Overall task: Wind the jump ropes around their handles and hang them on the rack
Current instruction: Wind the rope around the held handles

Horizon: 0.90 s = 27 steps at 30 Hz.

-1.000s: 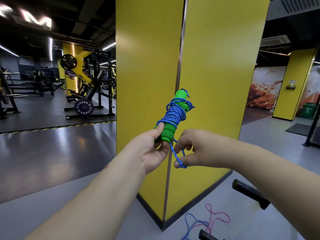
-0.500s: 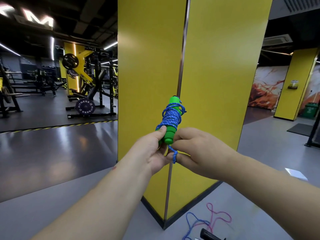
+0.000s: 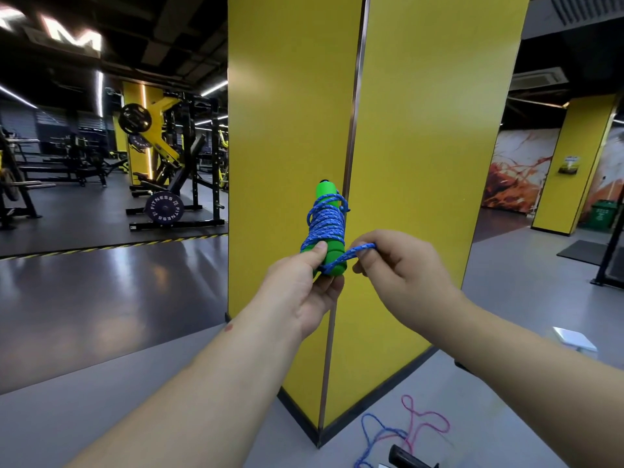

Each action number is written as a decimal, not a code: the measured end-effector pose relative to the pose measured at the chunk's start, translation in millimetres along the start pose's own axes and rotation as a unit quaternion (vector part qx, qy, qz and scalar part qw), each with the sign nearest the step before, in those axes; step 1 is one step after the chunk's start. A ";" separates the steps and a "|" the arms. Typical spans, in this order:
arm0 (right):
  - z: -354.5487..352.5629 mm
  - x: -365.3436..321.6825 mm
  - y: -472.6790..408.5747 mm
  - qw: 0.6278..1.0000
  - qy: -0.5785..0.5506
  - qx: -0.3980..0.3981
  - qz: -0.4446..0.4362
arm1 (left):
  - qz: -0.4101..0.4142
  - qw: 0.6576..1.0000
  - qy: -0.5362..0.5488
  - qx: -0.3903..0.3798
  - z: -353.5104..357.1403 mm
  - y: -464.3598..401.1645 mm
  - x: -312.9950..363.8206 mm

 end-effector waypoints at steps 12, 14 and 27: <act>38.7 7.7 7.2 0.905 -0.316 -0.209 0.193 | 0.017 1.000 0.003 0.007 -5.1 -0.6 7.2; 44.3 12.0 12.8 0.867 -0.381 -0.219 0.235 | 0.014 1.000 -0.006 0.003 -3.1 0.0 6.2; 36.4 46.2 6.0 0.845 -0.415 -0.138 0.308 | -0.021 0.999 -0.010 -0.023 -0.7 11.0 -0.2</act>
Point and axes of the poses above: each hand's wrist, its own y-axis away from the middle knuckle, its own z-axis out of the palm, x = y × z, the point moved 9 cm from there along -y, towards the middle knuckle, and after that the axes turned 4 degrees about -z, right-handed, at the moved point
